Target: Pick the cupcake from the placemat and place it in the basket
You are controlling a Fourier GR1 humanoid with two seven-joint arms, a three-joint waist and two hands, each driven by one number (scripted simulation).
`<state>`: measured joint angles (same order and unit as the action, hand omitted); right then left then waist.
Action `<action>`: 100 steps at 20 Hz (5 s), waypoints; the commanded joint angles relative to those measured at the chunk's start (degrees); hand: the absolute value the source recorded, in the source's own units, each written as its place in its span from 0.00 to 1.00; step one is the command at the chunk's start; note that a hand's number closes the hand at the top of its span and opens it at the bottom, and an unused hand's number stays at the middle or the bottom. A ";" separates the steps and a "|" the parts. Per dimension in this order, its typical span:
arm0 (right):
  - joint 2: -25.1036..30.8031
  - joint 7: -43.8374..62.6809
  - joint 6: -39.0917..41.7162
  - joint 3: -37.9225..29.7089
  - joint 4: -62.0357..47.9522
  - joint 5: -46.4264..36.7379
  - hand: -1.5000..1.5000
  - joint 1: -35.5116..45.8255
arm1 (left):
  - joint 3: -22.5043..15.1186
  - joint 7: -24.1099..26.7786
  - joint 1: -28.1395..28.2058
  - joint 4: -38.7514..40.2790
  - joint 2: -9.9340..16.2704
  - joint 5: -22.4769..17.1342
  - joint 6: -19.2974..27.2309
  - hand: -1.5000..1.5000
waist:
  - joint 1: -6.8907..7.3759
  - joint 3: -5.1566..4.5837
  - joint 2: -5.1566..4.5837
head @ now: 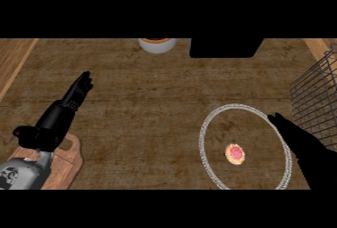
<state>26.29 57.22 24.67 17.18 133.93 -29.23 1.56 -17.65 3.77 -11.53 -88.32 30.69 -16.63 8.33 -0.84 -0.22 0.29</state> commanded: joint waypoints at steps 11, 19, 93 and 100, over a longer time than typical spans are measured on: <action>-3.68 -2.86 0.23 -4.73 0.68 -2.06 0.00 -4.95 | 4.04 -1.12 1.41 -0.58 -3.93 5.14 -3.77 0.50 | 0.73 0.24 -0.22; -8.95 -16.69 -10.30 -0.89 -10.01 -12.72 0.00 -9.09 | 6.50 -3.36 -1.50 1.28 -6.61 7.21 -5.82 0.50 | 0.65 0.24 -0.31; -9.68 -45.89 -20.66 8.31 -33.66 -35.17 1.00 -21.32 | 21.57 -4.39 2.68 -1.95 -19.89 20.05 -20.06 0.50 | -0.32 0.21 -0.01; 0.18 -55.40 -32.40 5.44 -24.27 -34.34 1.00 -35.48 | 22.48 -7.19 0.03 -2.27 -18.83 18.56 -21.81 0.50 | -0.13 0.23 -0.14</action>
<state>21.82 7.00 -1.68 24.13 105.58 -64.20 -27.16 3.52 -1.74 -9.33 -91.49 10.77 3.46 -12.06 -0.91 -0.12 0.32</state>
